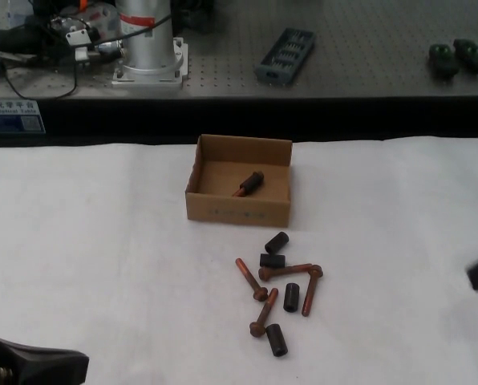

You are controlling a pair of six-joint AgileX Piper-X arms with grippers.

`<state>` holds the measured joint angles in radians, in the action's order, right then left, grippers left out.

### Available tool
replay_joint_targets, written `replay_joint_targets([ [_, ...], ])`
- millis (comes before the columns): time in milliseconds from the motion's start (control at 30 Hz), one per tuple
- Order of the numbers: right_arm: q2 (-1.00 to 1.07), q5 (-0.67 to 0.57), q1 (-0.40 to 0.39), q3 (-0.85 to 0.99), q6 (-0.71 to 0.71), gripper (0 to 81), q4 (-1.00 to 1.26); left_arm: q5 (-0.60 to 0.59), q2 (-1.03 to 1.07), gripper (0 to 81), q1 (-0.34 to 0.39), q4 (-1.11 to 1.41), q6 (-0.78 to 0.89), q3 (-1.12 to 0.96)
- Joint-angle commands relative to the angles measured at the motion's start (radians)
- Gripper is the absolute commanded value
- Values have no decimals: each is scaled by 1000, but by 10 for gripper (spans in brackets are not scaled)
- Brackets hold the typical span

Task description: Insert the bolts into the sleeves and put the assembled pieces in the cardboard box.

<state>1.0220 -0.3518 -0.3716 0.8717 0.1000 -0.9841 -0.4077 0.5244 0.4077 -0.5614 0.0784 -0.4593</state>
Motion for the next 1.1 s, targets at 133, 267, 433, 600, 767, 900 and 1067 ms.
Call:
replay_joint_targets([
  [133, 146, -69, -98, 16, 204, 224, 180, 3, -6, 7, 0, 88, 14, 0],
  [267, 255, -67, -170, 51, 267, 283, 191, 3, -6, 7, 0, 94, 14, 0],
  [433, 407, 24, -233, 141, 315, 267, 189, 3, -6, 7, 0, 94, 14, 0],
  [600, 558, 134, -238, 220, 335, 267, 174, 3, -6, 7, 0, 94, 14, 0],
  [767, 701, 145, -234, 294, 354, 267, 172, 3, -6, 7, 0, 94, 14, 0],
  [900, 790, 166, -236, 345, 355, 267, 153, 3, -6, 7, 0, 94, 14, 0],
  [1067, 843, 195, -233, 376, 355, 267, 153, 0, -6, 7, 0, 94, 14, 0],
])
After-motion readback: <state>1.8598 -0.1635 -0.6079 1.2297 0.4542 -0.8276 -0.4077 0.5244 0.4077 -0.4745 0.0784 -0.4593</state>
